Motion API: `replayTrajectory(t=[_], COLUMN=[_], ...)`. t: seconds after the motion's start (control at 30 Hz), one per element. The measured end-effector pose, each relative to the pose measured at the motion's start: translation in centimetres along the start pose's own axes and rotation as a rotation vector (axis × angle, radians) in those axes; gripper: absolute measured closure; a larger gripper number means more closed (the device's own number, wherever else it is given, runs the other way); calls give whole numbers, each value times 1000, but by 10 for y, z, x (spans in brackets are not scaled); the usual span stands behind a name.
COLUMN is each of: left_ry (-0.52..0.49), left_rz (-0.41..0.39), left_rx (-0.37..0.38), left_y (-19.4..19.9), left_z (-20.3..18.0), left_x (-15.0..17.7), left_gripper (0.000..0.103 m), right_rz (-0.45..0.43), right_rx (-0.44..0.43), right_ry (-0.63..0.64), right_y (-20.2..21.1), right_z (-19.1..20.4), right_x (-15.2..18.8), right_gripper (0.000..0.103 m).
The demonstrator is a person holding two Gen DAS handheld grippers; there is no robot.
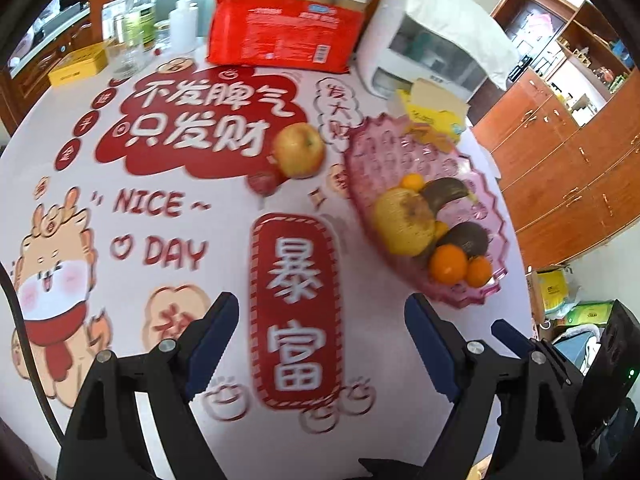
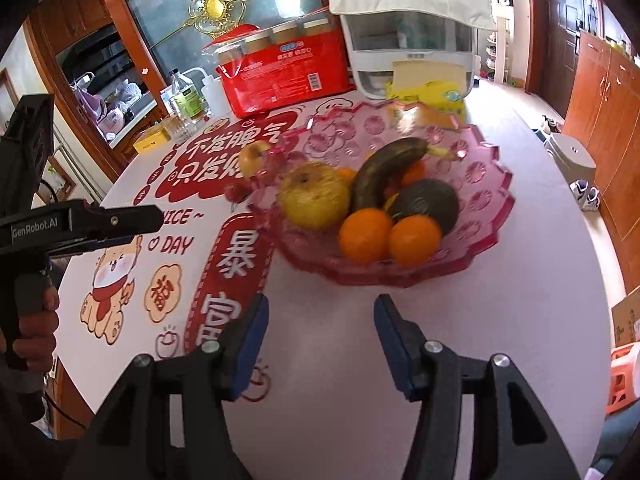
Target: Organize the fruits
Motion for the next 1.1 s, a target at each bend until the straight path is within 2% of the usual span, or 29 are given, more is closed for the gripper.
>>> replayTrajectory(t=[0.17, 0.47, 0.67, 0.87, 0.97, 1.1], left_ry=[-24, -79, -199, -298, -368, -442], left_rz=[14, 15, 92, 135, 140, 147], left_rx=[-14, -59, -97, -69, -51, -54], left_y=[28, 75, 87, 87, 85, 74], left_z=[30, 97, 128, 128, 119, 106], left_x=[1, -21, -46, -79, -103, -133], left_gripper=[18, 15, 15, 15, 15, 15], right_rz=[5, 9, 22, 29, 41, 22], right_rx=[-9, -7, 14, 30, -1, 1], right_ry=[-30, -107, -173, -220, -244, -226], right_y=[3, -1, -13, -22, -28, -39], right_z=[31, 93, 124, 144, 151, 158], right_x=[2, 2, 2, -5, -16, -35], right_gripper=[48, 47, 47, 47, 47, 47])
Point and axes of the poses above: each gripper's, at about its wrist camera, not at the fingertips, and y roughly against the way its jaws point, z to its left, x to its underside, the point moved 10 cm from there along -y, roughly the way its jaws point, and after that the axes turned 13 degrees about x, right-handed, at the moved point
